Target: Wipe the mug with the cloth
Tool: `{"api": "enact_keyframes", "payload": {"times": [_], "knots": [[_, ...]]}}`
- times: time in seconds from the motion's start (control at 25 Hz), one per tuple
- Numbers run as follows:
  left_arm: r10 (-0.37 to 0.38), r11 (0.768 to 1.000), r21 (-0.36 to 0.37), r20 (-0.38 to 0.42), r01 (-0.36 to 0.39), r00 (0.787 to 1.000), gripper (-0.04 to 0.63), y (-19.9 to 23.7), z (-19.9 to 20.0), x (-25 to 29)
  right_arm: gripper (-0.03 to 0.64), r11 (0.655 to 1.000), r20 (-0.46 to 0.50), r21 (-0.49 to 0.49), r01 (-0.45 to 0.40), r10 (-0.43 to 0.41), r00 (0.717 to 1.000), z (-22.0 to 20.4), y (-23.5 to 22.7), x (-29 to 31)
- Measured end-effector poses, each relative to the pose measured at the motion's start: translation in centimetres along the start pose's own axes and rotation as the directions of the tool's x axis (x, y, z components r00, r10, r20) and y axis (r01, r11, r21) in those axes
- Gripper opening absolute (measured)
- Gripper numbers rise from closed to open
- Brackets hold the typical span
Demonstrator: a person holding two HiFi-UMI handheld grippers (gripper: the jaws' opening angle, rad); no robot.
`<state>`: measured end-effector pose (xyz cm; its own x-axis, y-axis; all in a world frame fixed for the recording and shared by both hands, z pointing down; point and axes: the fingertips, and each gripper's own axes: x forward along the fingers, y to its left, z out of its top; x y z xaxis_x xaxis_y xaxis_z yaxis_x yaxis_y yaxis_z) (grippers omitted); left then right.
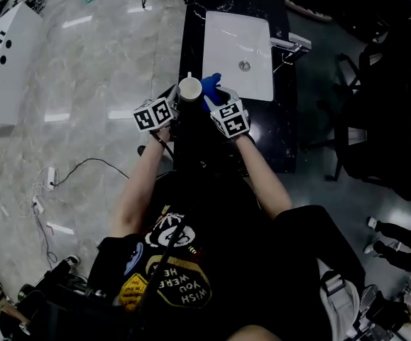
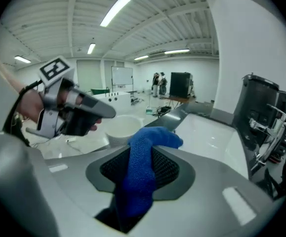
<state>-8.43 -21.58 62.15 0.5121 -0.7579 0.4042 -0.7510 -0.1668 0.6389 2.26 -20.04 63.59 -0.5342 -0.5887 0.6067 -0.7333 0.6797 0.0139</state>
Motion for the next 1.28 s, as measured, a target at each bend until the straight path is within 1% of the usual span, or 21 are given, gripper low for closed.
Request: {"api": "enact_keyframes", "payload": {"times": [0.12, 0.2, 0.24, 0.28, 0.32, 0.36, 0.44, 0.48, 0.56, 0.68, 0.76, 0.84, 0.92, 0.96, 1.0, 1.04, 1.12, 1.16, 1.2, 1.24, 1.28], "knots": [[-0.014, 1.000, -0.008, 0.004, 0.014, 1.000, 0.002, -0.4, 0.0, 0.2, 0.130, 0.988, -0.072, -0.090, -0.125, 0.119, 0.990, -2.5, 4.6, -0.1], [-0.030, 0.999, -0.016, 0.010, 0.030, 0.999, 0.002, -0.8, 0.3, 0.1, 0.130, 0.962, -0.089, -0.159, -0.221, 0.209, 0.974, -3.4, 7.3, -1.0], [-0.034, 0.999, -0.018, 0.012, 0.034, 0.999, 0.002, -0.9, 0.4, 0.0, 0.130, 0.954, -0.090, -0.179, -0.240, 0.227, 0.970, -3.8, 7.6, -1.3], [-0.033, 0.999, -0.022, 0.016, 0.033, 0.999, 0.002, -0.7, 0.5, -0.2, 0.130, 0.959, -0.084, -0.168, -0.227, 0.216, 0.973, -4.1, 6.7, -1.5], [-0.027, 0.999, -0.028, 0.020, 0.028, 0.999, 0.002, -0.4, 0.5, -0.3, 0.130, 0.974, -0.067, -0.127, -0.189, 0.181, 0.981, -4.0, 5.0, -1.6], [-0.021, 0.999, -0.036, 0.024, 0.022, 0.999, 0.002, -0.1, 0.6, -0.5, 0.130, 0.988, -0.038, -0.071, -0.137, 0.134, 0.990, -3.4, 2.8, -1.7], [-0.014, 0.999, -0.044, 0.024, 0.015, 1.000, 0.002, 0.3, 0.7, -0.5, 0.130, 0.999, 0.031, 0.016, -0.045, 0.044, 0.999, -1.0, -1.2, -1.7], [-0.013, 0.999, -0.041, 0.021, 0.014, 1.000, 0.002, 0.3, 0.7, -0.5, 0.129, 0.999, 0.058, 0.030, -0.019, 0.018, 0.998, 0.3, -2.4, -1.6], [-0.012, 0.999, -0.031, 0.008, 0.013, 1.000, 0.002, 0.2, 0.4, -0.4, 0.130, 1.000, 0.072, 0.012, -0.015, 0.014, 0.997, 1.9, -3.1, -0.9], [-0.007, 1.000, -0.021, -0.009, 0.007, 1.000, 0.002, 0.1, 0.0, -0.1, 0.130, 0.995, -0.004, -0.036, -0.089, 0.089, 0.996, 0.9, -0.7, 0.8], [-0.001, 0.999, -0.034, -0.003, 0.001, 1.000, 0.002, 0.1, 0.0, 0.0, 0.130, 0.988, -0.051, -0.061, -0.144, 0.141, 0.989, -0.7, 1.7, 0.7], [-0.003, 0.999, -0.052, 0.006, 0.003, 1.000, 0.002, 0.2, 0.1, -0.1, 0.130, 0.972, -0.083, -0.090, -0.218, 0.211, 0.974, -2.2, 4.2, -0.1], [-0.010, 0.998, -0.062, 0.010, 0.011, 1.000, 0.002, 0.2, 0.1, -0.3, 0.130, 0.946, -0.106, -0.134, -0.296, 0.284, 0.953, -3.6, 6.0, -0.9], [-0.014, 0.998, -0.063, 0.009, 0.015, 1.000, 0.002, 0.2, 0.1, -0.3, 0.130, 0.939, -0.106, -0.146, -0.310, 0.297, 0.949, -3.9, 6.2, -1.2], [-0.018, 0.998, -0.060, 0.007, 0.018, 1.000, 0.002, 0.1, 0.0, -0.3, 0.130, 0.944, -0.092, -0.137, -0.299, 0.288, 0.953, -3.8, 5.5, -1.5], [-0.021, 0.998, -0.059, 0.006, 0.021, 1.000, 0.002, 0.1, 0.0, -0.3, 0.130, 0.959, -0.063, -0.109, -0.262, 0.257, 0.964, -3.2, 4.3, -1.6], [-0.024, 0.998, -0.061, 0.008, 0.025, 1.000, 0.002, 0.1, 0.1, -0.3, 0.129, 0.988, 0.009, -0.030, -0.149, 0.149, 0.989, -1.1, 0.7, -1.4], [-0.024, 0.998, -0.065, 0.011, 0.025, 1.000, 0.002, 0.1, 0.2, -0.3, 0.129, 0.995, 0.035, 0.001, -0.100, 0.100, 0.994, 0.0, -0.8, -1.2], [-0.023, 0.997, -0.068, 0.013, 0.024, 1.000, 0.002, 0.1, 0.2, -0.2, 0.129, 0.997, 0.048, 0.014, -0.074, 0.073, 0.996, 0.8, -1.6, -0.9], [-0.021, 0.997, -0.074, 0.015, 0.022, 1.000, 0.002, 0.1, 0.2, -0.2, 0.129, 0.997, 0.047, 0.005, -0.074, 0.074, 0.996, 1.1, -1.6, -0.5], [-0.017, 0.996, -0.083, 0.019, 0.018, 1.000, 0.002, 0.1, 0.0, -0.3, 0.129, 0.995, 0.031, -0.024, -0.094, 0.095, 0.995, 1.0, -0.8, -0.2]]}}
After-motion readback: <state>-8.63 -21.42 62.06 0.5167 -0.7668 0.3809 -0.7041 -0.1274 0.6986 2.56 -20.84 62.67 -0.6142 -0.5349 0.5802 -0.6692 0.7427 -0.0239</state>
